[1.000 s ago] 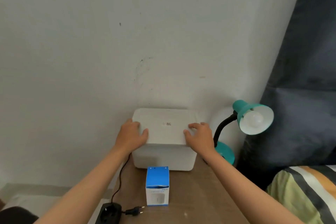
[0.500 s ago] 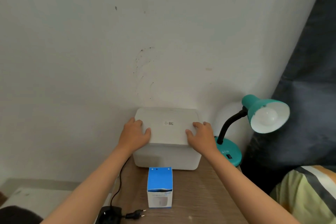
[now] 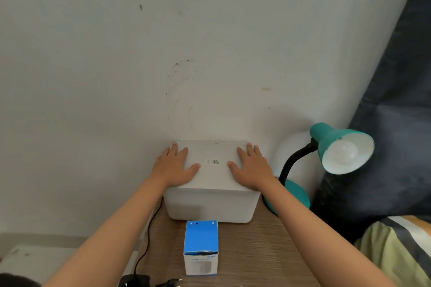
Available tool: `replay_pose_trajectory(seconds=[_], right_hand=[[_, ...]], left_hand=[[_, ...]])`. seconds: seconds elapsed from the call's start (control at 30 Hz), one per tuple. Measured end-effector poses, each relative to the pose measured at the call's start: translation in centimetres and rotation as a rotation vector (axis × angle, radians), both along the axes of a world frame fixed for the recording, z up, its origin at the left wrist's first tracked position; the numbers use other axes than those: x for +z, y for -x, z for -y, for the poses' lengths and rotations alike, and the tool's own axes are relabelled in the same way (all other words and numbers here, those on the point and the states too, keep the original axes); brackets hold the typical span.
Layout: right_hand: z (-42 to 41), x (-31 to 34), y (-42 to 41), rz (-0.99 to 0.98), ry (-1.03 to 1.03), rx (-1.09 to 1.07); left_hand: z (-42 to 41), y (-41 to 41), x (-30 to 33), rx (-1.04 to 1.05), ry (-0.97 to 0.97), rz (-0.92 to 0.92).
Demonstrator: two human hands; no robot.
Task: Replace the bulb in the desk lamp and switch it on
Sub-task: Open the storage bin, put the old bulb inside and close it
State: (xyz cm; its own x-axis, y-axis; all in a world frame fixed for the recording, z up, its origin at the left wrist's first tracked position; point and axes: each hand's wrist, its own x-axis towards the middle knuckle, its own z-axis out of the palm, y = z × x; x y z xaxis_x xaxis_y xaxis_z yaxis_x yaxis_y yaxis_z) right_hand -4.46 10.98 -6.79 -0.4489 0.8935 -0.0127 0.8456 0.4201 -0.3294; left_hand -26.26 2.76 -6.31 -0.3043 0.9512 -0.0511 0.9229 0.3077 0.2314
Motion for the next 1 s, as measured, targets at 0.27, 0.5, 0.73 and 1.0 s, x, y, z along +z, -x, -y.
replay_pose_trajectory(seconds=[0.27, 0.5, 0.73, 1.0], right_hand=[[-0.3, -0.3, 0.1, -0.032, 0.028, -0.027], [-0.2, -0.7, 0.2, -0.116, -0.030, -0.054], [1.7, 0.0, -0.6, -0.579, -0.395, -0.121], [11.1, -0.8, -0.4, -0.773, -0.537, 0.209]], left_hand=[[-0.4, 0.2, -0.5, -0.011, -0.017, -0.023], [-0.4, 0.2, -0.8, 0.001, -0.068, -0.030], [2.5, -1.7, 0.7, 0.088, -0.462, 0.161], [14.1, -3.8, -0.6, 0.053, -0.729, 0.351]])
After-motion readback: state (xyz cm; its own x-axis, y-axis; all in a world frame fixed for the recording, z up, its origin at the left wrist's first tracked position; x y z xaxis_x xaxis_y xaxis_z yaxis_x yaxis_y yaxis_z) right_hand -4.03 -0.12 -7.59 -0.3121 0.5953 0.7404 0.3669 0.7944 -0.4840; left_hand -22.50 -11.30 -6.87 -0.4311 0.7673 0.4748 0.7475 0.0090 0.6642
